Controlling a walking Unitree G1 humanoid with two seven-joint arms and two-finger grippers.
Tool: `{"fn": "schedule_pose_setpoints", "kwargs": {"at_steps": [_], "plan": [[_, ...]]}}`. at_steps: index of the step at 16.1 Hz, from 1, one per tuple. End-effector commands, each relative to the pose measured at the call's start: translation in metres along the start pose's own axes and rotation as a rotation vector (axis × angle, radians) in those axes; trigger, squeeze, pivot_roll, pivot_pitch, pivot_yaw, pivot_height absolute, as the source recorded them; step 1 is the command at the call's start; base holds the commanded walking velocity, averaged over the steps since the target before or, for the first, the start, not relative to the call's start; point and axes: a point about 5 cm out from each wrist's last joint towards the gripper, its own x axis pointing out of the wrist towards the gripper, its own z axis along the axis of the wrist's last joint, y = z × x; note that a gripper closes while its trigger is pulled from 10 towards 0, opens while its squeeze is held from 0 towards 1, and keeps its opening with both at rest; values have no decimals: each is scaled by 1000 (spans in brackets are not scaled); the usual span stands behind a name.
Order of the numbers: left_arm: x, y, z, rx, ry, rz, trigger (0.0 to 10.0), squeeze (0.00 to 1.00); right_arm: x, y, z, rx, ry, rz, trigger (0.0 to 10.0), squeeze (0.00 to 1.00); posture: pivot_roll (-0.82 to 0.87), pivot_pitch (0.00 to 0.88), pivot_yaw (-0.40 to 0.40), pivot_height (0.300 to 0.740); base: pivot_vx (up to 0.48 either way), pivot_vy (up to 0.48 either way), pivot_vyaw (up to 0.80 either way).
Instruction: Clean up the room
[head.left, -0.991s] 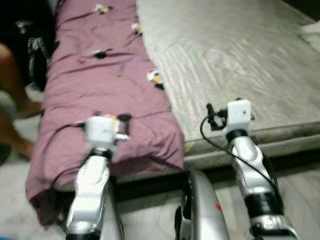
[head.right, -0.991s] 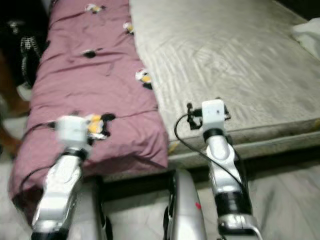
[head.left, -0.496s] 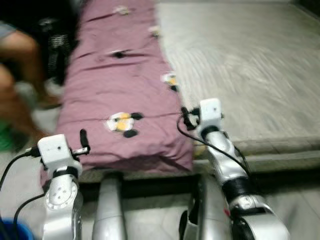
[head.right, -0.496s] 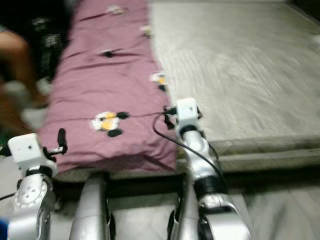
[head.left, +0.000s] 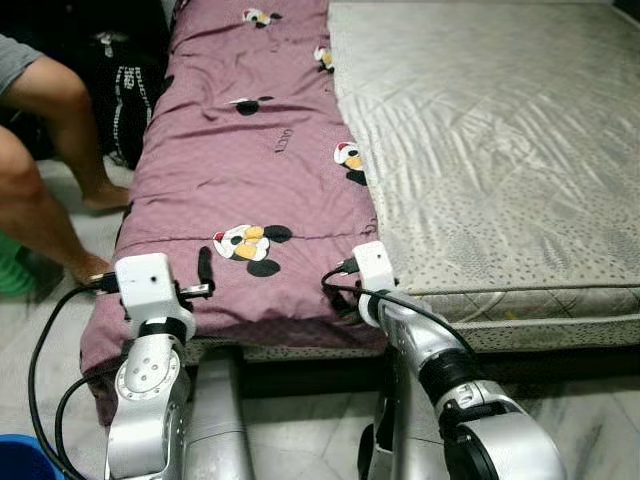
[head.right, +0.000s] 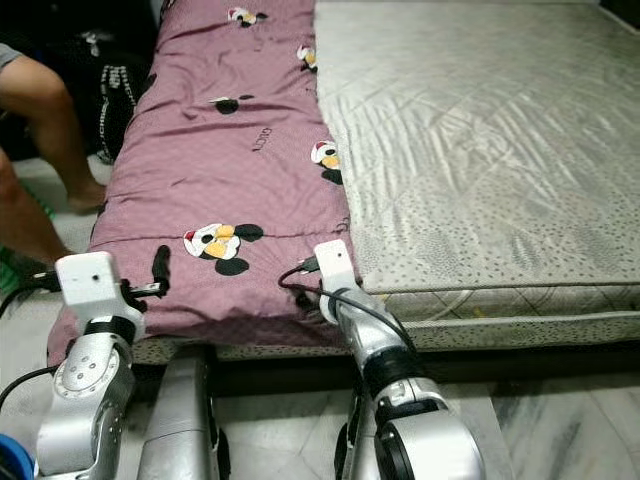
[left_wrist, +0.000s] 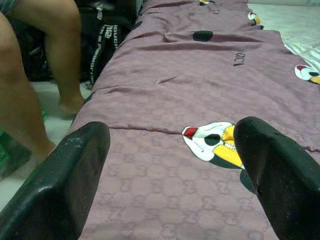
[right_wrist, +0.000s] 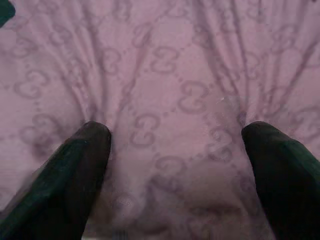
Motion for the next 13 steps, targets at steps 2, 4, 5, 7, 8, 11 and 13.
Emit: {"fn": "schedule_pose_setpoints", "kwargs": {"at_steps": [2,4,5,7,8,11,13], "plan": [[2,1,6,9,-13,-1,10000,0,-8,-23,-31,83,110,-79,10000,0,87,29,-11,517,0,0,0],[4,2,6,12,-11,4,10000,0,-22,-63,-19,84,-39,-238,10000,0,77,25,-9,517,0,0,0],[5,0,7,13,-14,-1,10000,0,-37,-86,7,118,-254,-336,10000,0,69,20,-3,517,0,0,0],[6,-3,8,19,-22,-20,10000,0,-54,-93,36,183,-444,-350,10000,0,55,9,8,517,0,0,0],[7,-4,9,22,-33,-28,10000,0,-63,-88,53,170,-563,-331,10000,0,48,1,13,517,0,0,0],[12,-8,11,32,-55,-43,10000,0,-77,-77,67,129,-710,-329,10000,0,35,0,19,517,0,0,0],[19,-17,11,-1,-56,-77,10000,0,-87,-66,64,66,-786,-354,10000,0,22,0,32,535,0,0,0]]}}
